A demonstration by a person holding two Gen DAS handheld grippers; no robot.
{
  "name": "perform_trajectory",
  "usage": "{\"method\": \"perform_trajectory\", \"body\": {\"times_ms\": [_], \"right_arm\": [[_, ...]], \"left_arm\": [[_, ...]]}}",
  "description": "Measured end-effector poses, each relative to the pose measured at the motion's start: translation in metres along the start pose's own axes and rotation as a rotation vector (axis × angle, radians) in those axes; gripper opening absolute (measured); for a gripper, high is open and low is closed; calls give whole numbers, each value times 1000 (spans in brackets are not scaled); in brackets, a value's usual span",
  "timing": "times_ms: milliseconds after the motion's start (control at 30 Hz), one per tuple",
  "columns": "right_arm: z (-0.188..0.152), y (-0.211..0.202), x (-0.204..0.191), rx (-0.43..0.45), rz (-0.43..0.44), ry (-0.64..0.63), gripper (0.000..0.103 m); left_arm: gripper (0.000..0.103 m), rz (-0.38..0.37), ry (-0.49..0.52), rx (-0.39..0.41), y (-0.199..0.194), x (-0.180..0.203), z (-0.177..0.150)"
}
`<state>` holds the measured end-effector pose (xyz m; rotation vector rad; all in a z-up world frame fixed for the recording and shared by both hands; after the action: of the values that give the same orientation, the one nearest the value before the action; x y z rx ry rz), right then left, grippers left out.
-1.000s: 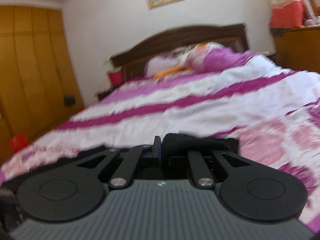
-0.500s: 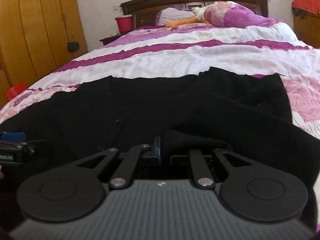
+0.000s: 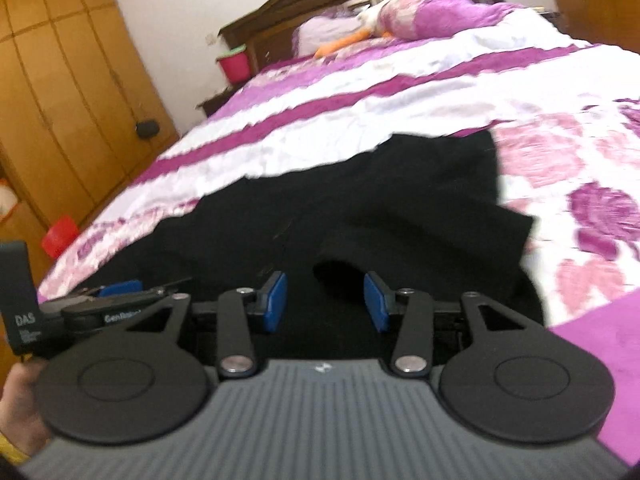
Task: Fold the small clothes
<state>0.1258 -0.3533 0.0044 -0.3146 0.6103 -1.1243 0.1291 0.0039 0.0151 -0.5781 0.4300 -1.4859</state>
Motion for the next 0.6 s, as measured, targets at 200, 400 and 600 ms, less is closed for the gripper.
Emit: {"method": "perform_trajectory", "body": {"times_ms": [200, 400, 600], "right_arm": [[-3, -23, 41, 53, -80, 103, 46], [-15, -35, 78, 89, -119, 224, 48], [-24, -47, 110, 153, -94, 376, 48]], "left_arm": [[103, -91, 80, 23, -16, 47, 2], [103, -181, 178, 8, -17, 103, -5], [102, -279, 300, 18, -15, 160, -20]]}}
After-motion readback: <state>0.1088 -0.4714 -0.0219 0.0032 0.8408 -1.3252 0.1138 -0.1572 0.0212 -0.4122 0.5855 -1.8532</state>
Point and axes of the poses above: each gripper's, at about its wrist camera, not at the fingertips, and y roughly the way its jaws point, x to its right, z to its top, the point moved 1 cm from there along y, roughly the way its jaws point, and after that the axes turned 4 degrees about -y, right-handed, at the moved point
